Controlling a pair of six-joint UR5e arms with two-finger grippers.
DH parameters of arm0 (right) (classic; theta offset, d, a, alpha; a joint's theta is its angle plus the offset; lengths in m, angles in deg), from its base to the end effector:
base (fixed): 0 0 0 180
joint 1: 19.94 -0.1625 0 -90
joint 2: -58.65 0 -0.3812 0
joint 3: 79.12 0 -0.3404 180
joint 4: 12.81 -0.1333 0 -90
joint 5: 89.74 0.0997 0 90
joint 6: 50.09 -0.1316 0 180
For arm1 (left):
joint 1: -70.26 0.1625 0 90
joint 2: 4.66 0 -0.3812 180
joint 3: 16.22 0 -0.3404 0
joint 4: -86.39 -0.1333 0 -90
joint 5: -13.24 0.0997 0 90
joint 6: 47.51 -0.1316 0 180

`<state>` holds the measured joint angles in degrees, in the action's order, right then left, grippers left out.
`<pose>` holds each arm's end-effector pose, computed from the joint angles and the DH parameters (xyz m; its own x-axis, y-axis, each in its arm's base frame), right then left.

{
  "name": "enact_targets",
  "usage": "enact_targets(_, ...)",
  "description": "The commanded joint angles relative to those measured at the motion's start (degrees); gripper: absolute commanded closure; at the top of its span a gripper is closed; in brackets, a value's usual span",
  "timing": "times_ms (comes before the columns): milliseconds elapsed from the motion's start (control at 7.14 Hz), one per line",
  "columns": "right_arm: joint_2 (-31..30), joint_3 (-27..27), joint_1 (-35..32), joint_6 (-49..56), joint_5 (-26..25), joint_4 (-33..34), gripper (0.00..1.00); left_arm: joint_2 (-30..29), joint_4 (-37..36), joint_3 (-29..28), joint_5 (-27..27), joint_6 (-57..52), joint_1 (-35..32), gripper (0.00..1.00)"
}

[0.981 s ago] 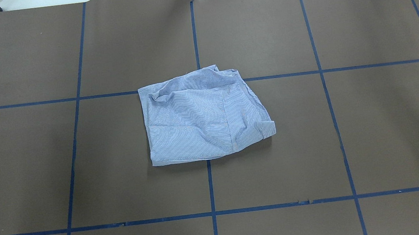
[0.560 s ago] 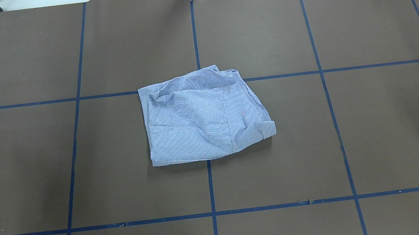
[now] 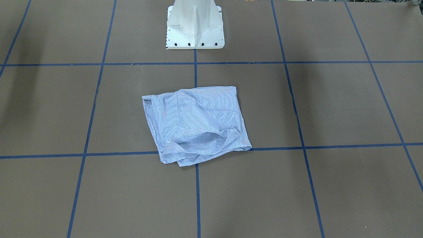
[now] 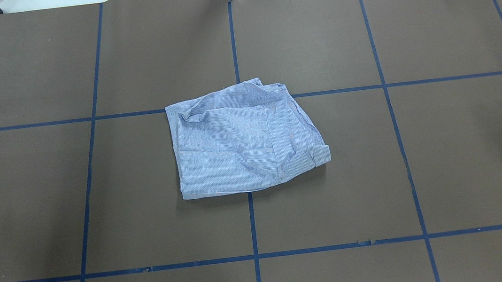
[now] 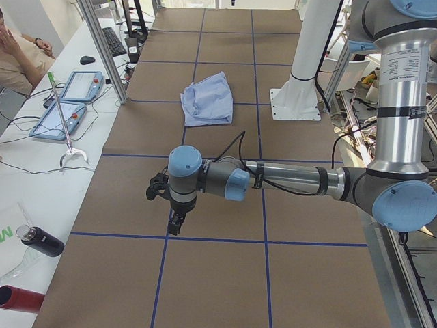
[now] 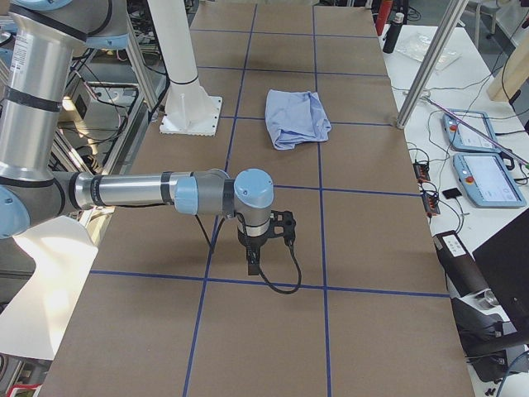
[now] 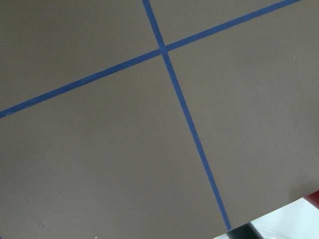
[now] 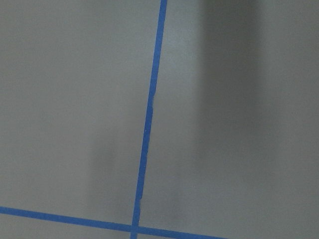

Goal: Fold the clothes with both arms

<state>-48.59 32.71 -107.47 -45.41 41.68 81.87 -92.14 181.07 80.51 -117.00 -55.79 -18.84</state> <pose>0.0321 -0.3276 0.5982 0.7432 -0.1127 0.6595 0.1041 0.9932 0.0524 -0.0414 -0.4375 0.6022 0.7515 0.2529 -0.6093 -0.1250 0.9615 0.2448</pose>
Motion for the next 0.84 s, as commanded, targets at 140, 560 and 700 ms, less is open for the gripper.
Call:
enact_targets(140,0.01,0.06,-0.01,0.07,-0.02,-0.11,0.00,-0.06,-10.90,1.35,-0.37,-2.09,-1.69,0.00)
enact_targets(560,0.27,0.23,-0.01,-0.02,0.06,-0.11,0.00,-0.41,-8.64,2.06,0.24,-2.18,-1.51,0.00)
enact_targets(700,0.62,0.06,-0.01,-0.02,0.06,-0.11,0.00,0.03,-6.63,1.63,0.33,-2.35,-1.51,0.00)
